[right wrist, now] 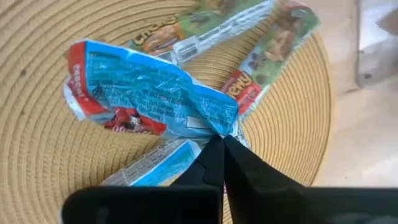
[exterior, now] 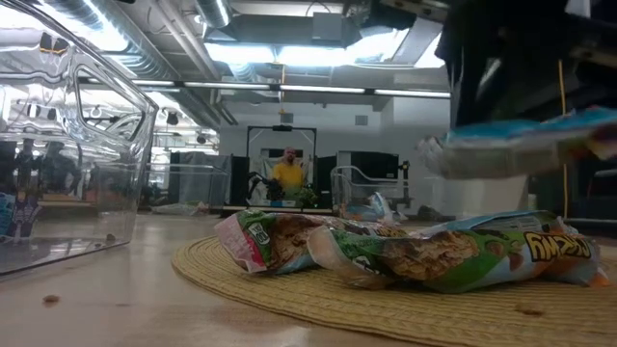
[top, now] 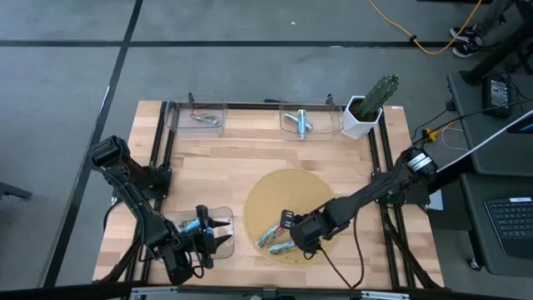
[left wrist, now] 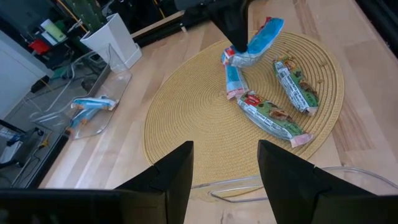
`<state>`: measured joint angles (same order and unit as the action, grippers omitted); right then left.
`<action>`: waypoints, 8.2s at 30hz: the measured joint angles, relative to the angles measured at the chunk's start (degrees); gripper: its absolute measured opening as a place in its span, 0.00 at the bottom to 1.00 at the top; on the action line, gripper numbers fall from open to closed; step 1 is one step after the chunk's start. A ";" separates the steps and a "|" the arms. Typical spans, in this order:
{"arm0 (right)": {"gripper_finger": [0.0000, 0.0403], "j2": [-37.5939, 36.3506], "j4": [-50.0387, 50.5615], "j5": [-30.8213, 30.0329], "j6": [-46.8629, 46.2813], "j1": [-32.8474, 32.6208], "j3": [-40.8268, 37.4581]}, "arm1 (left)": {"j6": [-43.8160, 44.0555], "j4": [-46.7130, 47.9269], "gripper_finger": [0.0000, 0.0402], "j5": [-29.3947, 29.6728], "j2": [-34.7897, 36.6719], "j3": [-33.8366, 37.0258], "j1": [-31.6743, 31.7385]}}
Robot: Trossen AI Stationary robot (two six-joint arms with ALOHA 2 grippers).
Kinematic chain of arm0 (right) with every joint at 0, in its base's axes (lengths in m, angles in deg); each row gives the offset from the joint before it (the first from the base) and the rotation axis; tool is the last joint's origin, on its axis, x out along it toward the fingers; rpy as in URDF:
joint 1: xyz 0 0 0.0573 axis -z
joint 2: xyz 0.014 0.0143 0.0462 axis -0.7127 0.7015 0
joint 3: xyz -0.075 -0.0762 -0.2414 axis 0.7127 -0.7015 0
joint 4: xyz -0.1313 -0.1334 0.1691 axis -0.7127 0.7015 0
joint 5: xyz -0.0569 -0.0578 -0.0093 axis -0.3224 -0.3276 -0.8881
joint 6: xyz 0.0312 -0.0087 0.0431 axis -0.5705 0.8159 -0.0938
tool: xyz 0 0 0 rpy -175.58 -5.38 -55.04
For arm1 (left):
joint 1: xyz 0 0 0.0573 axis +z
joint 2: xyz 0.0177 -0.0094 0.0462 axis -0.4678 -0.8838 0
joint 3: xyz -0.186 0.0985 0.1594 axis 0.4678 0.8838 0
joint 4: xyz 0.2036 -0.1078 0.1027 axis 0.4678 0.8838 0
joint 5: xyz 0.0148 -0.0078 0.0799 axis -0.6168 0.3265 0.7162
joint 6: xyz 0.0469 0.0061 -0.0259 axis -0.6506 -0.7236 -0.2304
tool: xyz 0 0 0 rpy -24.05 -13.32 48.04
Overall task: Pick and place Granola Bars by type
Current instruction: Put the red granola bar into the top left transparent bin
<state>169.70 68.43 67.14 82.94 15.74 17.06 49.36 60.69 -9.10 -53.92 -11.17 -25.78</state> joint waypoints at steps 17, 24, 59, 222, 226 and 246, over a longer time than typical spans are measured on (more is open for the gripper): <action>0.01 -5.81 -13.86 -1.21 -2.37 6.28 1.38 | -1.17 0.30 0.43 0.87 0.00 0.00 4.56; 0.00 -7.82 -23.66 6.44 -6.47 12.45 1.38 | -8.13 -2.07 0.49 0.36 0.00 0.02 7.74; 0.01 -8.22 -31.58 23.35 -19.91 26.67 1.38 | -55.70 -36.16 0.65 8.68 -0.04 0.02 11.81; 0.33 -28.63 -23.81 -1.32 -25.89 19.10 -14.43 | -42.72 -4.63 0.31 -41.41 14.45 15.21 102.74; 0.33 -28.63 -22.81 -1.34 -25.89 19.10 -14.43 | -42.65 0.19 0.42 -39.43 16.56 12.97 100.59; 0.33 -28.59 -15.82 17.18 -36.10 11.86 -24.72 | -28.33 6.95 0.43 -43.75 47.45 6.60 65.50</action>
<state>141.11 52.61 84.32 46.84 27.60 -7.65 21.03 67.64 -52.85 -6.46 -4.57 39.72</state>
